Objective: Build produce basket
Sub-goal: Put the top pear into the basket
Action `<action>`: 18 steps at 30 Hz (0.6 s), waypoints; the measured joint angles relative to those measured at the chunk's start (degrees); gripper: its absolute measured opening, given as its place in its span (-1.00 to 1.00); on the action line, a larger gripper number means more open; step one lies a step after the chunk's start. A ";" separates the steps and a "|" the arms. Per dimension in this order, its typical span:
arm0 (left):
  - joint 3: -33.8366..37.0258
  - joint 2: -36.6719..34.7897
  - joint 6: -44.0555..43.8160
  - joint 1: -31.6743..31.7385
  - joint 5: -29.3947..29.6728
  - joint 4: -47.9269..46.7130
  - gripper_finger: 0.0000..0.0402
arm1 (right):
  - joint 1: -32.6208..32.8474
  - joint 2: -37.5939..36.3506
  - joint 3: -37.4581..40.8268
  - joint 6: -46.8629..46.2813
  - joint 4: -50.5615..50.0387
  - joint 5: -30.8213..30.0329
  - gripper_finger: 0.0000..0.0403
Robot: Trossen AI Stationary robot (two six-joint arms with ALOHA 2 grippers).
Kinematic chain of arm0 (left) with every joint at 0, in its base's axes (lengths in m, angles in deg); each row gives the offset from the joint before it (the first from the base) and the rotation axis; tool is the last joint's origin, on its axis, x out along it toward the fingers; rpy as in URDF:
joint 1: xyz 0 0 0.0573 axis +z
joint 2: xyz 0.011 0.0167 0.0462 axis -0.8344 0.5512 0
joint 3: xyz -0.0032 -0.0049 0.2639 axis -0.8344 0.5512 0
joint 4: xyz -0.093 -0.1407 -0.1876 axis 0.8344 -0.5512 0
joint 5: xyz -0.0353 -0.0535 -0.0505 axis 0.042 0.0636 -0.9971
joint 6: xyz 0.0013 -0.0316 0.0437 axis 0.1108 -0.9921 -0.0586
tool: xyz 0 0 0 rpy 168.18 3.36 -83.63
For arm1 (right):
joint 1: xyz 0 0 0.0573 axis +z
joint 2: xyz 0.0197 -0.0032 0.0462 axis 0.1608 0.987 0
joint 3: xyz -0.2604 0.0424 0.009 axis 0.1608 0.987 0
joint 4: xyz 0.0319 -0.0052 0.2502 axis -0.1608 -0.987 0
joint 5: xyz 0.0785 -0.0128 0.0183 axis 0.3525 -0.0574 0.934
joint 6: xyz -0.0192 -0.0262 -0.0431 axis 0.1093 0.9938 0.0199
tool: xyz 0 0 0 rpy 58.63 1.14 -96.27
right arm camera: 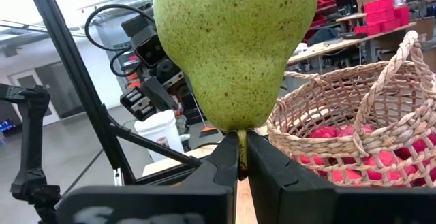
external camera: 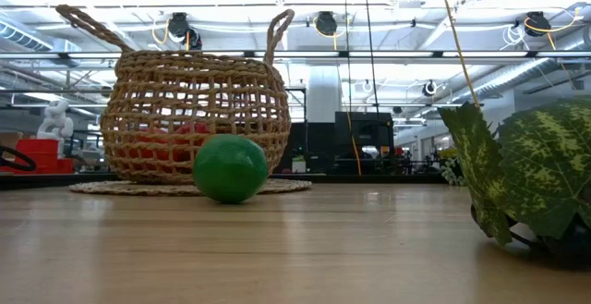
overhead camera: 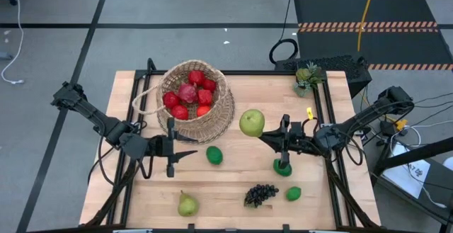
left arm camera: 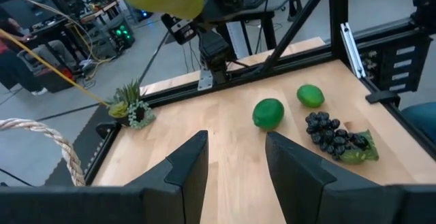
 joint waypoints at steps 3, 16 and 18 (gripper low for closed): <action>0.00 0.87 0.00 0.38 0.00 1.93 -0.25 | -0.14 0.00 0.00 0.26 0.21 0.02 -0.94; -0.02 10.94 3.99 5.23 -2.92 19.19 0.56 | -0.74 8.57 0.01 16.47 18.07 5.91 -0.94; -0.02 12.86 4.66 6.17 -4.55 22.71 0.61 | -0.99 10.37 0.00 18.10 21.51 6.52 -0.94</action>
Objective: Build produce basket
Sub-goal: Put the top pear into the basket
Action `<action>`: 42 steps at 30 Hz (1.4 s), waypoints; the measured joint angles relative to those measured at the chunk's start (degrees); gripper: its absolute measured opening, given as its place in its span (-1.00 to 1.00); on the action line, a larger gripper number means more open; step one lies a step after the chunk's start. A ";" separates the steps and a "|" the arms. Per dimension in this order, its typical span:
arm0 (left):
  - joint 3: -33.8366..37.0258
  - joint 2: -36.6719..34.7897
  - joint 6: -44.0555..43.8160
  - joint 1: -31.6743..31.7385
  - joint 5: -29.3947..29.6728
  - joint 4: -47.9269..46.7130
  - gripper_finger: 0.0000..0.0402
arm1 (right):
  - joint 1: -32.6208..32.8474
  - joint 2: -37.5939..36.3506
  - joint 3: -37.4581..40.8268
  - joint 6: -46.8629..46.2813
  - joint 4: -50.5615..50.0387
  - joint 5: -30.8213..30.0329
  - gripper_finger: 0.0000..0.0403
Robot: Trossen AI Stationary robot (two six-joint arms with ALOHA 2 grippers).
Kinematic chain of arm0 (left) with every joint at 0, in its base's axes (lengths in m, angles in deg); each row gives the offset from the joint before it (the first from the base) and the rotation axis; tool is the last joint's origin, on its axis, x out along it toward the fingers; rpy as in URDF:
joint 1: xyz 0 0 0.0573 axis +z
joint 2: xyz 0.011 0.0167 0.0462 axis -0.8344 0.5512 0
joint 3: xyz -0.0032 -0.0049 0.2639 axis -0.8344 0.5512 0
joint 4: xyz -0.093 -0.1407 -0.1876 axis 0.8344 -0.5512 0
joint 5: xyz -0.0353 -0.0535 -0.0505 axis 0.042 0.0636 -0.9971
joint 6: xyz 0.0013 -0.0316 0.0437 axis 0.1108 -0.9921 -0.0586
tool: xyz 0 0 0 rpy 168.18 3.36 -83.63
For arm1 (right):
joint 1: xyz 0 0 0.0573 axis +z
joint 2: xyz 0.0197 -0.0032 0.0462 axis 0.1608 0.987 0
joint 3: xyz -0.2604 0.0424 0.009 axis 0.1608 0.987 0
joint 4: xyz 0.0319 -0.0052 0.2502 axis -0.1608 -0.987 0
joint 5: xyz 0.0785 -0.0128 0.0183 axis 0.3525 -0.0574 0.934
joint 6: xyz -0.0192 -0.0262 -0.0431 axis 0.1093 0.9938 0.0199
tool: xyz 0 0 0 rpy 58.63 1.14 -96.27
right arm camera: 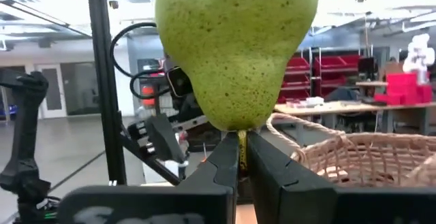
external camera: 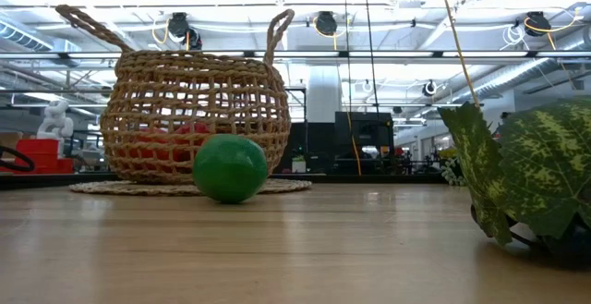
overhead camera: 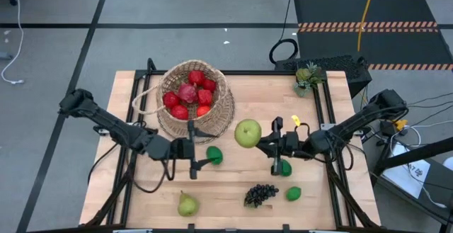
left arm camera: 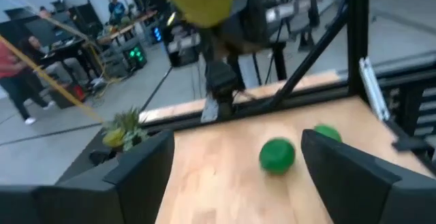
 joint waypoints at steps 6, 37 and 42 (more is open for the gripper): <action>0.00 4.64 -0.81 2.82 -7.31 11.66 0.57 | -2.25 5.47 0.02 2.96 6.09 5.44 -0.93; 0.02 16.08 -0.83 8.50 -15.42 33.95 0.58 | -6.79 14.07 0.00 2.64 11.41 11.99 -0.93; 0.02 16.07 -0.55 8.94 -15.46 33.91 0.29 | -6.79 14.07 0.00 2.64 11.43 11.99 -0.93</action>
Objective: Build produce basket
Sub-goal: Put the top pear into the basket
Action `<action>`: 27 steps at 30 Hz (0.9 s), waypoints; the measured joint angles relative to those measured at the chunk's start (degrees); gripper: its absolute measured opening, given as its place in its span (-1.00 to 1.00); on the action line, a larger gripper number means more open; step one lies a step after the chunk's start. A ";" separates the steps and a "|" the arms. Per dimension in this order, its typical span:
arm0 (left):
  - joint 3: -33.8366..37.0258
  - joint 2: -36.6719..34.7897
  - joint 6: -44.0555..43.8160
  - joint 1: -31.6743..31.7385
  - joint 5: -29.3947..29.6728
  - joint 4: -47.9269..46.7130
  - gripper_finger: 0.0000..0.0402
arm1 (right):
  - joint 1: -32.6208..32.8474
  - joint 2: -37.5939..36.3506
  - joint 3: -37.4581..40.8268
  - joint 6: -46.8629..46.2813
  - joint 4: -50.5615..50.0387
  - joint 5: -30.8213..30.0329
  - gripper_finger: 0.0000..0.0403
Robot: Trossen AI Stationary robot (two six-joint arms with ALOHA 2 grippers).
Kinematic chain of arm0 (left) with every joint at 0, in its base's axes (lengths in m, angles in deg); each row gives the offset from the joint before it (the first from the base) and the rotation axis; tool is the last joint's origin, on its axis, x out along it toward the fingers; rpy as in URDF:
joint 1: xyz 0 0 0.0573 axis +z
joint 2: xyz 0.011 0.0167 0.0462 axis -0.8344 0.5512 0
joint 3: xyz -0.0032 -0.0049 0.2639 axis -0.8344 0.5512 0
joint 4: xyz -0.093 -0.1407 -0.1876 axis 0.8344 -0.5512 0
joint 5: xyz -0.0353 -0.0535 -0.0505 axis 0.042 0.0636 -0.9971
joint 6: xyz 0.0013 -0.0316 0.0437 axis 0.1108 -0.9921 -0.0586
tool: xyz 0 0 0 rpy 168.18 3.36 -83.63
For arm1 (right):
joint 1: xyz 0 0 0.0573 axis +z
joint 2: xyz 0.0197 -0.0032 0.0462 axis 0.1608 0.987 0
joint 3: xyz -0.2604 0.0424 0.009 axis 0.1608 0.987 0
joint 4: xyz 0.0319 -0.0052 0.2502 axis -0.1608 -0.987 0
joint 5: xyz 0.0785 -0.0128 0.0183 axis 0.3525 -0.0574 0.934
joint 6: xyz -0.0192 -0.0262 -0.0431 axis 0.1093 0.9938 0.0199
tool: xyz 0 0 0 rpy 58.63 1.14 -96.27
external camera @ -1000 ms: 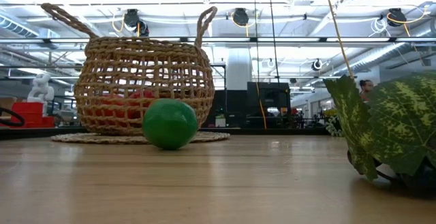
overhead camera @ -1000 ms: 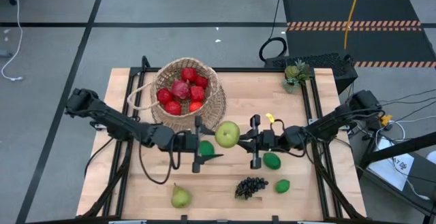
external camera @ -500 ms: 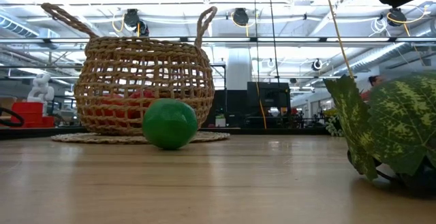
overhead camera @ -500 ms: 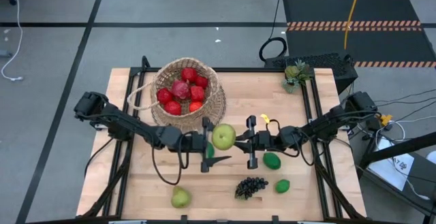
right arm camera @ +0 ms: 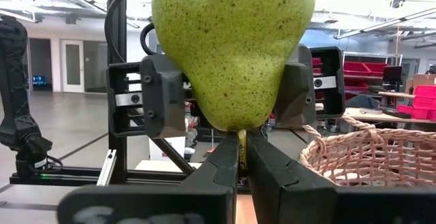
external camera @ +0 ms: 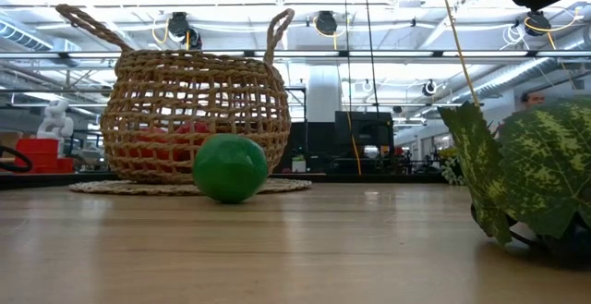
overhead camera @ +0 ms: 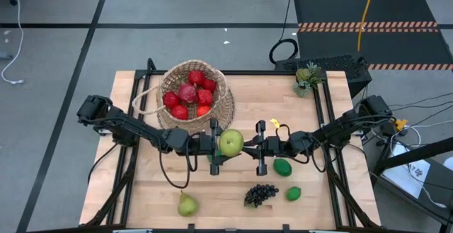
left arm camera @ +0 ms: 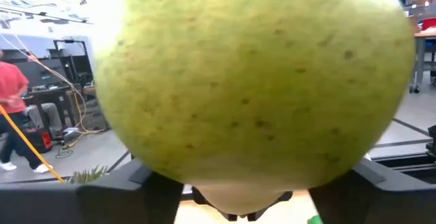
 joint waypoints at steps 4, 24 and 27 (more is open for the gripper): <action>0.00 0.00 0.63 0.00 -0.41 -0.37 0.10 | 0.00 0.00 -0.02 0.00 0.02 0.02 -0.93; 0.00 -0.01 0.54 0.00 -0.95 -0.97 0.00 | 0.05 0.00 -0.02 0.11 0.02 -0.37 -0.70; 0.00 -0.01 0.39 -0.02 -1.05 -1.04 0.05 | 0.11 -0.04 -0.02 0.17 -0.10 -0.32 -0.50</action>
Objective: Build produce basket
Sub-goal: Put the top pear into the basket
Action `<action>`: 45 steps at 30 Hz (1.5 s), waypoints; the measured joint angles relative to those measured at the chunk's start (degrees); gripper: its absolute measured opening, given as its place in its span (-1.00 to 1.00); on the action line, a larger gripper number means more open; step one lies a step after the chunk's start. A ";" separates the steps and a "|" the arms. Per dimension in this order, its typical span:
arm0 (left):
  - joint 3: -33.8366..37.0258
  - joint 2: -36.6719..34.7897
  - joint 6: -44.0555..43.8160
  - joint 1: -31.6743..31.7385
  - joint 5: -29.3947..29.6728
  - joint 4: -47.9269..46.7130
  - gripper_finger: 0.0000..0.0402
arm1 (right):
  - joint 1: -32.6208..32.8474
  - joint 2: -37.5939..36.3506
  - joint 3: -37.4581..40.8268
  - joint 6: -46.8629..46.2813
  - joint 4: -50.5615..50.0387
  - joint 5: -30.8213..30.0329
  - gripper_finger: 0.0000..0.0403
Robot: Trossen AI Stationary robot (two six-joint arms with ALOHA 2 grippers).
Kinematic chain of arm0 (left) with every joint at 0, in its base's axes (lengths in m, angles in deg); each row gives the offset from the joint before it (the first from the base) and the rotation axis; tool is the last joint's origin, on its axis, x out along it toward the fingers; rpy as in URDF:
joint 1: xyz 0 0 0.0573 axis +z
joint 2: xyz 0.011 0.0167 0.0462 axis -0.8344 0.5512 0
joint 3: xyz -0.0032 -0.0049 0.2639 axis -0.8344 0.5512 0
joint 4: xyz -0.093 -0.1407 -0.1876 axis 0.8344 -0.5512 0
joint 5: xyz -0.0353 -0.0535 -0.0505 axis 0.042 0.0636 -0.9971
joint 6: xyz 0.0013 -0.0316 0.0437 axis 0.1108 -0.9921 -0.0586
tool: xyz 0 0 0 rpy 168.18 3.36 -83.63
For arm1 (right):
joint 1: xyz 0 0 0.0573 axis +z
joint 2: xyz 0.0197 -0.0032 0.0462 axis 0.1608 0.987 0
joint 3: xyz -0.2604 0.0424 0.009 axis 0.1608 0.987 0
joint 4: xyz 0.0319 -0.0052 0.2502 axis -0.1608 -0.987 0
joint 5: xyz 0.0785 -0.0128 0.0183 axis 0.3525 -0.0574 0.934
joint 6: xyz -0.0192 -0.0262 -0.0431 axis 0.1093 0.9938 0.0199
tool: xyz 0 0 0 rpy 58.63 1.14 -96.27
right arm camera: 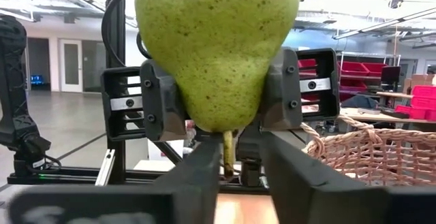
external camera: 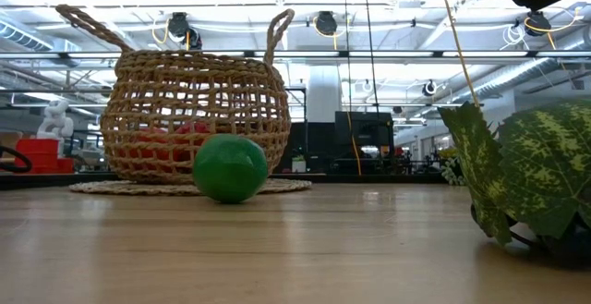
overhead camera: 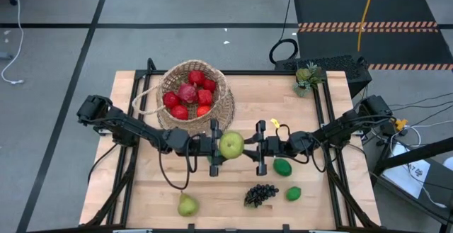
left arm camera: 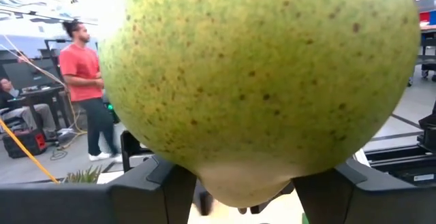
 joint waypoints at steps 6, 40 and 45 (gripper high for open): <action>0.00 0.00 0.00 -0.15 0.02 -0.02 0.03 | 0.02 -1.53 0.00 0.02 -5.14 0.10 -0.05; 0.02 -31.76 -1.75 4.90 22.29 -45.08 0.00 | 4.92 -23.02 0.00 -5.41 -41.12 0.01 0.70; 0.00 -34.03 -4.85 10.46 24.76 -57.01 0.05 | 4.79 -23.02 0.00 -4.24 -41.07 -0.28 0.70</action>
